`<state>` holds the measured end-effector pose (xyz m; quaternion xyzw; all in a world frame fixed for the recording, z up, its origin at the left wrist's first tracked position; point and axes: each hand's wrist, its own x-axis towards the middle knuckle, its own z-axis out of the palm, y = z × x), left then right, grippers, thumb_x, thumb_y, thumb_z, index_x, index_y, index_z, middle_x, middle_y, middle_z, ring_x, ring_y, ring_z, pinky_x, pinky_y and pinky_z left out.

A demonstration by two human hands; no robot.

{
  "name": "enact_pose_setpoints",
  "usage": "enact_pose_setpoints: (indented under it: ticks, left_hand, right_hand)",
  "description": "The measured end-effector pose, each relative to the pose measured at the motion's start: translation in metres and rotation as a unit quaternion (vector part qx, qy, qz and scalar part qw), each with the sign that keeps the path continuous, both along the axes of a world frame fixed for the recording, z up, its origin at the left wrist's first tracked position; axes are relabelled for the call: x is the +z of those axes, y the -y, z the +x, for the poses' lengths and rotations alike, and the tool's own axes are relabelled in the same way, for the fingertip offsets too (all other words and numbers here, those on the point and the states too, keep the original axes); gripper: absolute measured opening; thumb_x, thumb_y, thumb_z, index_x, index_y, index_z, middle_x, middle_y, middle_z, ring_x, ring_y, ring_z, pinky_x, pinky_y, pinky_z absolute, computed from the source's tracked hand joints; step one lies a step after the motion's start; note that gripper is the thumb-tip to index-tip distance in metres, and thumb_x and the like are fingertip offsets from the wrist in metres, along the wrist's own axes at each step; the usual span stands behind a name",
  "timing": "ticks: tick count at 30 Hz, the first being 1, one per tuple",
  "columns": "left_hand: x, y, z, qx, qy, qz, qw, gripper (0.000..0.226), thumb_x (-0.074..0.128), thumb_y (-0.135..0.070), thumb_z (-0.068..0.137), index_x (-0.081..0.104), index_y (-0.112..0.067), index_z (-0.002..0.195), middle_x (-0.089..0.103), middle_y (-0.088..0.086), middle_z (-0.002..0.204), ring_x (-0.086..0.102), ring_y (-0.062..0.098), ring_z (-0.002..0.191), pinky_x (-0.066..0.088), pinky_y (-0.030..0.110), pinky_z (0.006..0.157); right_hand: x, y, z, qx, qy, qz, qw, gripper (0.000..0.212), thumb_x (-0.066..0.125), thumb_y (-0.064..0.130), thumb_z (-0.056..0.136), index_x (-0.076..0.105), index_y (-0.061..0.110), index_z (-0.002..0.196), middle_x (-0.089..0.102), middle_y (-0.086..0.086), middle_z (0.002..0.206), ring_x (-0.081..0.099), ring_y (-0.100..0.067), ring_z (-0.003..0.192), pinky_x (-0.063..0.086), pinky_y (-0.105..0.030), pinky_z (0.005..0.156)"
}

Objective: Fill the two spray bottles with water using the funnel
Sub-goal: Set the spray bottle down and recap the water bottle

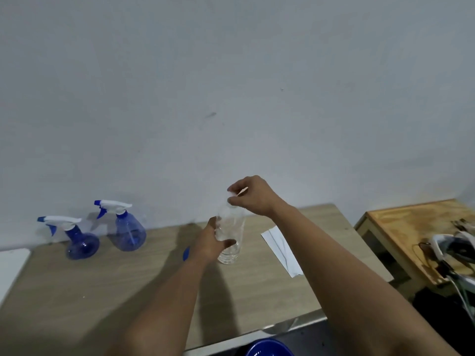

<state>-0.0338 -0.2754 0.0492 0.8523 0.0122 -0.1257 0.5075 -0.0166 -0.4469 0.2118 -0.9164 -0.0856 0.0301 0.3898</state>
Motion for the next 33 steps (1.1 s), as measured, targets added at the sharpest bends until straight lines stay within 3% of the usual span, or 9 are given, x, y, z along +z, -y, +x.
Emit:
enact_pose_setpoints:
  ticks: [5,10,13,16,19,24,27,29,33]
  left_hand:
    - [-0.013,-0.002,0.007,-0.004,0.002,0.006,1.0,0.094,0.082,-0.066,0.048,0.036,-0.048,0.128,0.064,-0.015,0.12,0.065,0.02,0.11,0.056,0.047,0.093]
    - [-0.014,-0.003,0.005,0.001,0.011,0.0,1.0,0.093,0.085,-0.061,0.049,0.042,-0.044,0.13,0.062,-0.021,0.121,0.064,0.014,0.111,0.055,0.046,0.095]
    - [-0.007,0.0,0.001,-0.006,0.015,0.009,1.0,0.093,0.085,-0.053,0.056,0.042,-0.04,0.137,0.058,-0.021,0.122,0.061,0.013,0.113,0.053,0.045,0.098]
    - [-0.005,0.003,0.002,-0.004,0.019,0.029,0.999,0.088,0.087,-0.049,0.063,0.041,-0.039,0.138,0.057,-0.02,0.123,0.06,0.014,0.114,0.052,0.044,0.099]
    - [-0.004,0.003,0.003,-0.007,0.022,0.044,0.999,0.085,0.085,-0.051,0.064,0.041,-0.04,0.136,0.057,-0.021,0.122,0.06,0.014,0.113,0.052,0.043,0.098]
    - [-0.003,0.0,0.003,-0.01,0.019,0.037,0.999,0.083,0.086,-0.05,0.066,0.043,-0.036,0.136,0.057,-0.019,0.121,0.061,0.016,0.114,0.052,0.045,0.099]
    - [-0.006,0.001,0.002,0.001,0.017,0.035,0.999,0.084,0.087,-0.051,0.066,0.042,-0.038,0.135,0.058,-0.019,0.124,0.062,0.015,0.113,0.052,0.045,0.099]
    - [-0.006,0.001,0.001,0.001,0.021,0.037,0.999,0.083,0.087,-0.05,0.066,0.042,-0.037,0.135,0.058,-0.018,0.124,0.062,0.014,0.113,0.052,0.044,0.099]
    - [-0.008,-0.001,0.003,0.007,0.019,0.032,0.999,0.081,0.088,-0.049,0.064,0.045,-0.037,0.132,0.059,-0.018,0.121,0.063,0.014,0.111,0.052,0.045,0.099]
  right_hand:
    - [0.001,-0.003,-0.005,0.032,-0.004,-0.042,0.999,0.034,0.075,0.019,0.086,0.077,0.016,0.12,0.063,0.018,0.104,0.071,-0.011,0.095,0.054,-0.025,0.088]
    - [-0.003,0.009,-0.005,0.032,-0.075,0.041,0.996,0.031,0.081,0.015,0.088,0.077,0.016,0.119,0.072,0.005,0.106,0.067,-0.006,0.086,0.052,-0.019,0.076]
    - [-0.005,0.014,-0.006,0.024,-0.075,0.05,0.996,0.032,0.084,0.018,0.087,0.077,0.014,0.118,0.069,0.009,0.094,0.062,0.0,0.075,0.049,-0.018,0.071]
    - [-0.013,0.012,-0.006,-0.017,-0.031,0.049,0.998,0.03,0.091,0.03,0.079,0.076,0.017,0.101,0.069,0.007,0.086,0.064,-0.008,0.077,0.053,-0.027,0.075]
    - [-0.029,0.006,-0.01,-0.072,0.035,0.032,0.996,0.041,0.093,0.046,0.071,0.068,0.017,0.087,0.066,0.006,0.08,0.06,-0.009,0.071,0.049,-0.021,0.066]
    - [-0.052,0.005,-0.019,-0.019,0.043,0.128,0.991,0.038,0.082,0.038,0.088,0.073,0.03,0.124,0.063,0.012,0.116,0.066,-0.009,0.104,0.054,-0.032,0.096]
    - [-0.06,0.0,-0.019,-0.065,0.042,0.183,0.98,0.024,0.086,0.037,0.082,0.075,0.029,0.102,0.07,0.012,0.112,0.067,-0.012,0.103,0.057,-0.038,0.094]
    - [-0.061,-0.002,-0.018,-0.082,0.033,0.206,0.975,0.029,0.089,0.04,0.076,0.072,0.026,0.094,0.073,0.009,0.105,0.068,-0.015,0.101,0.058,-0.038,0.091]
    - [-0.059,-0.002,-0.017,-0.025,0.018,0.185,0.982,0.033,0.081,0.031,0.09,0.073,0.031,0.122,0.068,0.012,0.123,0.062,-0.012,0.109,0.05,-0.027,0.097]
